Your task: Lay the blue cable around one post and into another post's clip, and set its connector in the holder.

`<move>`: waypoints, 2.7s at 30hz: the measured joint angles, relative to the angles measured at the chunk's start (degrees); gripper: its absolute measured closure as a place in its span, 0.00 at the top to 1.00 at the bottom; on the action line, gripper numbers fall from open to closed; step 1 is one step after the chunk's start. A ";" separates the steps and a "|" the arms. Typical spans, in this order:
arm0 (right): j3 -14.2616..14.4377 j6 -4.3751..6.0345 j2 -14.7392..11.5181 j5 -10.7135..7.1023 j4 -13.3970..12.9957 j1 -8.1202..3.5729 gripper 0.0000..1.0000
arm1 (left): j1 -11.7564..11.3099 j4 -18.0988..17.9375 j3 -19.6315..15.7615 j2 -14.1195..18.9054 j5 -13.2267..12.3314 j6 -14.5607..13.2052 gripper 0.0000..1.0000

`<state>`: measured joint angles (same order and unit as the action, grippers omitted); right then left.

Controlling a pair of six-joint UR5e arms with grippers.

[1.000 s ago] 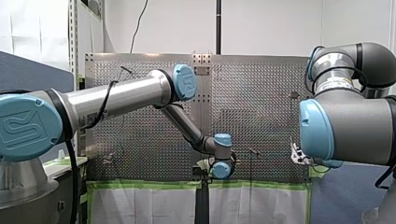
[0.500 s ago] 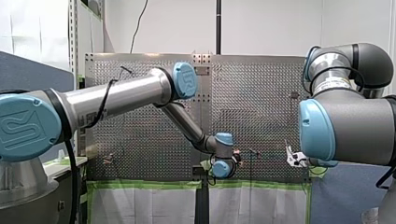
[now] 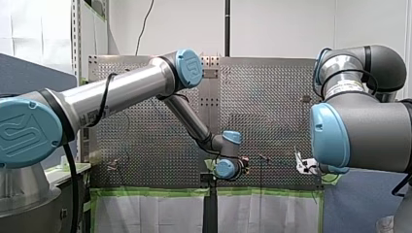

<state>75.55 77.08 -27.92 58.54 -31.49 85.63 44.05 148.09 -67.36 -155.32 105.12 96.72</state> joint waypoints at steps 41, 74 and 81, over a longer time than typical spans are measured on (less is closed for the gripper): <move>0.00 2.66 0.16 -0.26 -1.61 0.01 0.00 | 3.66 2.30 -1.45 4.41 2.59 -1.98 1.00; 0.00 2.84 0.42 -0.43 -1.82 -0.33 0.00 | 3.70 3.49 -3.96 6.70 5.92 -3.62 1.00; 0.00 2.96 0.44 -0.44 -1.92 -0.30 0.00 | 3.45 -0.28 -8.10 10.83 10.08 -4.30 1.00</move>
<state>75.55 80.04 -27.48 58.10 -33.41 85.33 47.50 147.81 -75.45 -144.50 115.20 92.42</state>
